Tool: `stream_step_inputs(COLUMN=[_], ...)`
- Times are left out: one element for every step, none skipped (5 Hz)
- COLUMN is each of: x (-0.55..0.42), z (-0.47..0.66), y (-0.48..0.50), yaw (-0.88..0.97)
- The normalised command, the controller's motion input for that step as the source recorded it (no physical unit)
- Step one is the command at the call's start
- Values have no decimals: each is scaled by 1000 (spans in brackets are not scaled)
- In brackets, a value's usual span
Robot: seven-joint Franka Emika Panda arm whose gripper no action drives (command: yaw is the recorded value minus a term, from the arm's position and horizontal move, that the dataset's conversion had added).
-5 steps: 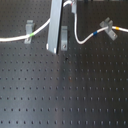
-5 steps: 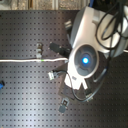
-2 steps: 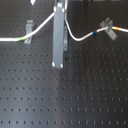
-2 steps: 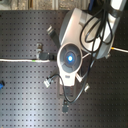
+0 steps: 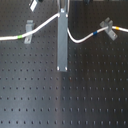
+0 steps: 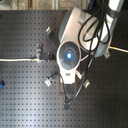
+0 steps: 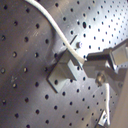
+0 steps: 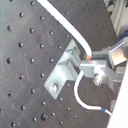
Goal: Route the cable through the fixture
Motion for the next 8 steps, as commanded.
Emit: stream_step_inputs(x=[-232, -17, -107, -232, -74, -241, -278, -248], z=[197, 1, 191, 554, 129, 271, 280, 322], y=[-51, -10, 6, 14, 50, 161, 112, 180], yaw=[0, 0, -31, -91, 0, 26, 66, 40])
